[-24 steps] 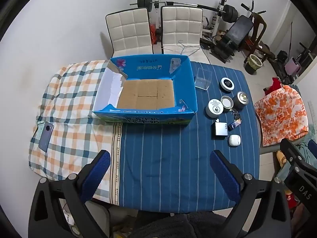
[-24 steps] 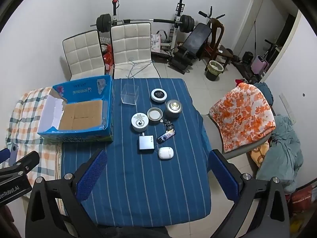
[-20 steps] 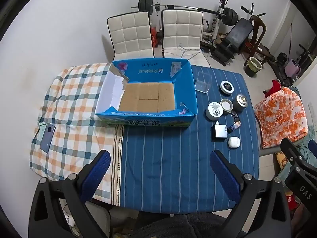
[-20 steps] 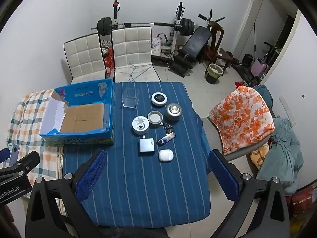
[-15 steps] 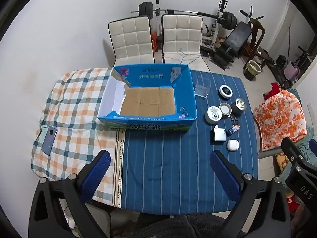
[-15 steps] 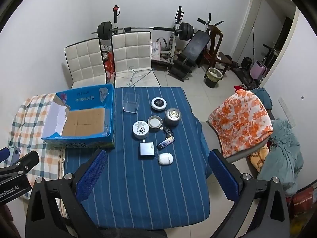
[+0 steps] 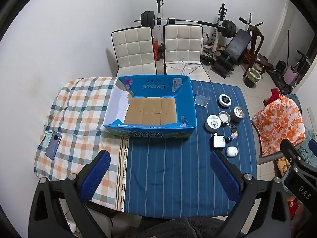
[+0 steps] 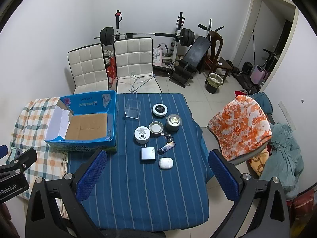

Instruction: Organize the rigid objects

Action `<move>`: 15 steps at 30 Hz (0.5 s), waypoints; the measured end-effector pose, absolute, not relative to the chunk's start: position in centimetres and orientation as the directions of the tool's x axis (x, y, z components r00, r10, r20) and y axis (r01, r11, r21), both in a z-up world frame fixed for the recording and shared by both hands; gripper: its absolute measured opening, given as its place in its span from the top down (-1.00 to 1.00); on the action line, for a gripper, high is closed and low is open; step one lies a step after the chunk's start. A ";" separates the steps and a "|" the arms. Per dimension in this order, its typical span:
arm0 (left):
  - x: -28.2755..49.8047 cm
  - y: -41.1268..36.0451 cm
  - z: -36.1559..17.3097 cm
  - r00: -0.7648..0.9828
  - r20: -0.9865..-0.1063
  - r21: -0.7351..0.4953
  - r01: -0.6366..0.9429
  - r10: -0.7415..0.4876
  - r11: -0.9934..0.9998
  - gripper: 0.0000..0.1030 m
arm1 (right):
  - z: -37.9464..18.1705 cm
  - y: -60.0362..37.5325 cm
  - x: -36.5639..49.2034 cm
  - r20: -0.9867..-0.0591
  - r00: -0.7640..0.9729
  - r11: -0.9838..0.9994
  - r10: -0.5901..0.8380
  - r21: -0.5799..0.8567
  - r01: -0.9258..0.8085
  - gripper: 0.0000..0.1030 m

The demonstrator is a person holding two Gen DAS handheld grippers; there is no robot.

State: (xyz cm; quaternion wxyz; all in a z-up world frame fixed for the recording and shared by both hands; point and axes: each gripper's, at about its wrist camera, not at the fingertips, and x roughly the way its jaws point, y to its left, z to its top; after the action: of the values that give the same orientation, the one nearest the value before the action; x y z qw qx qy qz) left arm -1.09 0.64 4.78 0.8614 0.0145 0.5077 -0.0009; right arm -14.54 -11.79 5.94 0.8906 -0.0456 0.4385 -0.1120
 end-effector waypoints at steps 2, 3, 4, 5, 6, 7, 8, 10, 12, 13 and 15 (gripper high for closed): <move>-1.2 0.6 4.9 0.489 -0.872 0.026 0.015 0.015 1.000 -1.00 | 5.8 -11.6 -14.6 -0.770 0.591 0.971 -0.240 -0.180 0.159 -1.00; -1.3 0.6 4.9 0.491 -0.871 0.028 0.015 0.017 1.000 -1.00 | 5.8 -11.6 -14.6 -0.770 0.592 0.971 -0.239 -0.179 0.160 -1.00; -1.3 0.6 5.0 0.492 -0.870 0.028 0.014 0.018 1.000 -1.00 | 5.8 -11.6 -14.6 -0.769 0.592 0.970 -0.241 -0.181 0.160 -1.00; -1.3 0.7 5.0 0.492 -0.870 0.028 0.013 0.018 1.000 -1.00 | 5.8 -11.6 -14.6 -0.770 0.591 0.971 -0.240 -0.181 0.159 -1.00; -1.3 0.7 5.0 0.493 -0.870 0.027 0.012 0.018 1.000 -1.00 | 5.8 -11.6 -14.6 -0.770 0.591 0.971 -0.240 -0.181 0.159 -1.00; -1.4 0.7 4.9 0.492 -0.870 0.028 0.014 0.017 1.000 -1.00 | 5.8 -11.6 -14.6 -0.770 0.590 0.970 -0.241 -0.181 0.160 -1.00; -1.4 0.7 5.0 0.491 -0.871 0.027 0.014 0.017 1.000 -1.00 | 5.8 -11.6 -14.6 -0.771 0.590 0.970 -0.241 -0.180 0.161 -1.00; -1.5 0.7 4.9 0.493 -0.870 0.028 0.014 0.018 1.000 -1.00 | 5.8 -11.6 -14.6 -0.772 0.587 0.970 -0.244 -0.182 0.163 -1.00; -1.6 0.7 4.9 0.493 -0.870 0.029 0.014 0.019 0.999 -1.00 | 5.7 -11.8 -14.6 -0.776 0.583 0.970 -0.242 -0.179 0.163 -1.00; -1.6 0.7 4.9 0.491 -0.871 0.029 0.013 0.019 0.999 -1.00 | 5.7 -11.8 -14.6 -0.776 0.582 0.970 -0.243 -0.180 0.164 -1.00; -1.7 0.7 4.8 0.486 -0.874 0.028 0.013 0.018 1.000 -1.00 | 5.5 -12.0 -14.6 -0.779 0.578 0.970 -0.242 -0.180 0.164 -1.00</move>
State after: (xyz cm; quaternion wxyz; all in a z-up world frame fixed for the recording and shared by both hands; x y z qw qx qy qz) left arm -1.69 0.66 4.82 0.8618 0.0155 0.5070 0.0015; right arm -14.56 -12.00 5.47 0.8872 -0.0439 0.4447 -0.1144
